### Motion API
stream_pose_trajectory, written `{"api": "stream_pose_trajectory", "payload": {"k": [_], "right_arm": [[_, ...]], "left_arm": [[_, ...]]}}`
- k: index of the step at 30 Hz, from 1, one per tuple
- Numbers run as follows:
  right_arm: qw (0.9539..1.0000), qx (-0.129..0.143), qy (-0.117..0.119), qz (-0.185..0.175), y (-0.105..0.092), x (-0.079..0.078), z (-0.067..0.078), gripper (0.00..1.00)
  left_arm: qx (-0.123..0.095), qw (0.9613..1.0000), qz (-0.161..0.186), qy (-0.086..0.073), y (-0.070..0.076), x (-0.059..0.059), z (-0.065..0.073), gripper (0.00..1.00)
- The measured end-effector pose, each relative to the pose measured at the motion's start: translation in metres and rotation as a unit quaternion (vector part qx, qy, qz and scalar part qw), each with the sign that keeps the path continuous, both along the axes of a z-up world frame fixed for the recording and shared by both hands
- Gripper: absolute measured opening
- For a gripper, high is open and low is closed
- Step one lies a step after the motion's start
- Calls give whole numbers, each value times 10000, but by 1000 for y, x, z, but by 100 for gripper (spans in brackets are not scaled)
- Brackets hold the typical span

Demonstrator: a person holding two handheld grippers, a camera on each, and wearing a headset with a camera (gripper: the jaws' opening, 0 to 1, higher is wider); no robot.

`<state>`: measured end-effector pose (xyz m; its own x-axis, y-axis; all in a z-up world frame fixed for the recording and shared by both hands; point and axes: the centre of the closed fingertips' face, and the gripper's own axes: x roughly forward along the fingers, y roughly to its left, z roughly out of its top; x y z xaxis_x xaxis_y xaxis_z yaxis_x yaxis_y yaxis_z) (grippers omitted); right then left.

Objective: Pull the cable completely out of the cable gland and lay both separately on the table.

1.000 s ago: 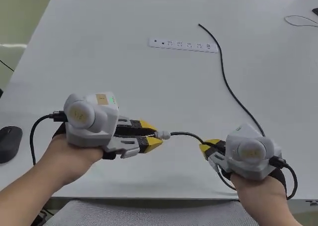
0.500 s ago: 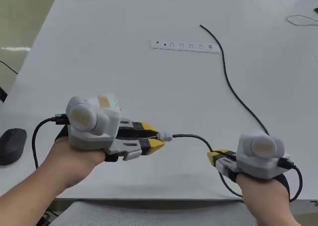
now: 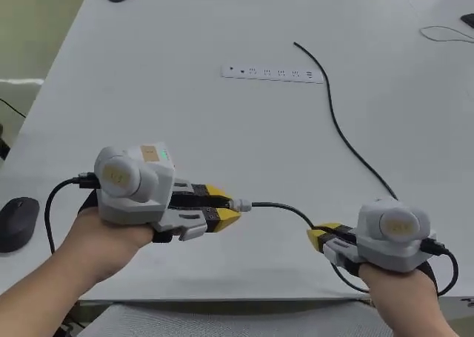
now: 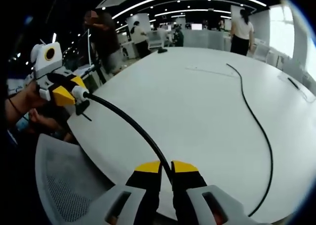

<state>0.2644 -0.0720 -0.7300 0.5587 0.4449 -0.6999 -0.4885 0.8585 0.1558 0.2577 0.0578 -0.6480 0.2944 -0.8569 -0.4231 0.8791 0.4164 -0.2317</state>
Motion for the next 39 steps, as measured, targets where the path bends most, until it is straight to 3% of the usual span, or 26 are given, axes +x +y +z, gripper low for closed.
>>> {"api": "stream_pose_trajectory", "payload": {"k": [4, 9, 12, 15, 19, 21, 26, 30, 34, 39], "right_arm": [[9998, -54, -21, 193, 3, -4, 4, 5], [9988, 124, 70, 473, 13, -9, 24, 26], [9971, -7, -224, 721, 18, -4, 45, 30], [9876, -399, -759, 1318, 32, 2, 66, 32], [9728, -682, -1024, 1960, 57, 0, 77, 35], [9617, -835, -1171, 2331, 72, -3, 79, 34], [9481, -993, -1259, 2748, 97, -4, 75, 30], [9283, -1273, -1433, 3187, 111, -5, 69, 25], [9235, -1314, -1452, 3298, 115, -7, 67, 15], [9233, -1333, -1431, 3304, 114, -7, 66, 8]], "left_arm": [[-25, 10000, -6, 1, -1, -1, 2, 15], [67, 10000, -55, 6, 0, -2, -4, 15], [48, 10000, -5, 32, 1, -2, -5, 15], [12, 10000, 1, 45, 0, -3, -3, 15], [31, 10000, -7, 78, 1, -4, -5, 15], [34, 10000, -3, 87, 2, -3, -6, 15], [-1, 10000, -35, 60, 1, -4, -3, 15], [9, 10000, -51, 54, 2, -4, -3, 15], [-9, 10000, -35, 70, 1, -4, -3, 15], [-29, 10000, -26, 63, -2, -7, -3, 15]]}}
